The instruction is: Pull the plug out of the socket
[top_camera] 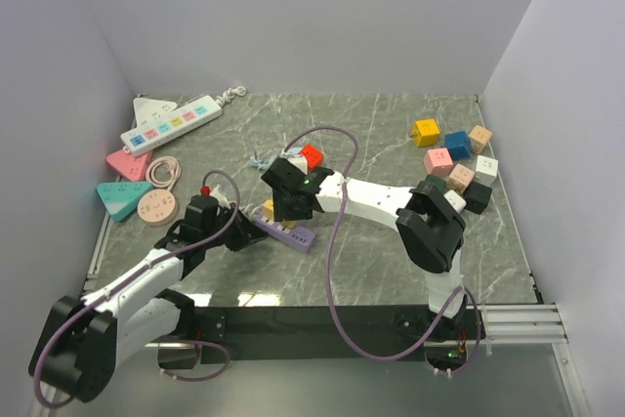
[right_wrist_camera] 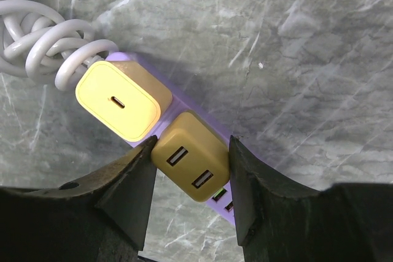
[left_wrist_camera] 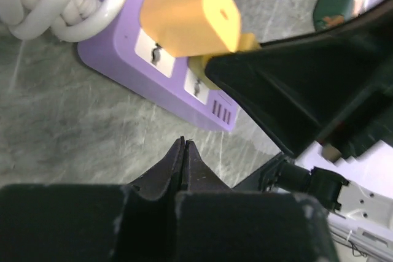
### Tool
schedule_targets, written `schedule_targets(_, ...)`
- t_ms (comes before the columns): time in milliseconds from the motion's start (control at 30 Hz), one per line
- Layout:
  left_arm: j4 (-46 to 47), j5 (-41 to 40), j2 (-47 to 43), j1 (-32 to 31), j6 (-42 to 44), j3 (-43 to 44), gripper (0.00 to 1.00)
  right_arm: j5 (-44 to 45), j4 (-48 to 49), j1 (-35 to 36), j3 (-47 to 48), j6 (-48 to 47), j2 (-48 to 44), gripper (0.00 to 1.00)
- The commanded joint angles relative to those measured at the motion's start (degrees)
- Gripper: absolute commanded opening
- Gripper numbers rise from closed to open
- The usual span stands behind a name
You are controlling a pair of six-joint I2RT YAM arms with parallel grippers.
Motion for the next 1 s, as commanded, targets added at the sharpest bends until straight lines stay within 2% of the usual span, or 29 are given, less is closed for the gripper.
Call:
schedule_targets(0, 8.65, -5.05, 3.41, -2.58, -2.5, 0.39, 0.01, 3.71, 2.35, 0.41, -0.5, 2.87, -4.74, 0.0)
schedule_targets(133, 13.13, -8.65, 5.43, -3.46, -2.94, 0.83, 0.01, 4.5, 2.88, 1.11, -0.77, 3.31, -5.26, 0.0)
schedule_targets(300, 14.28, -12.34, 8.06, -3.9, -2.94, 1.45, 0.01, 5.21, 3.23, 1.56, -1.21, 3.84, -5.7, 0.0)
schedule_targets(567, 21.84, -12.52, 22.04, -6.8, -3.73, 0.57, 0.01, 4.94, 2.53, 2.08, 0.28, 2.88, -5.27, 0.0)
schedule_targets(700, 23.87, -13.32, 26.16, -7.24, -4.09, -0.49, 0.01, 6.52, -1.24, 2.0, 2.13, 2.61, -4.91, 0.0)
schedule_targets(767, 23.34, -13.23, 26.97, -7.24, -3.38, -0.31, 0.01, 12.13, -6.42, 1.21, 3.53, 3.31, -5.61, 0.0)
schedule_targets(833, 22.73, -13.49, 27.32, -7.24, -3.03, -0.31, 0.01, 15.91, -8.1, -2.2, 2.4, 3.84, -9.29, 0.0)
schedule_targets(900, 22.9, -13.58, 27.23, -7.24, -2.94, -0.83, 0.01, 15.76, -6.36, -6.68, -3.03, 3.67, -15.94, 0.0)
schedule_targets(967, 22.73, -13.49, 26.97, -7.24, -2.77, -0.84, 0.01, 15.49, -3.29, -14.85, -9.08, 2.97, -21.32, 0.0)
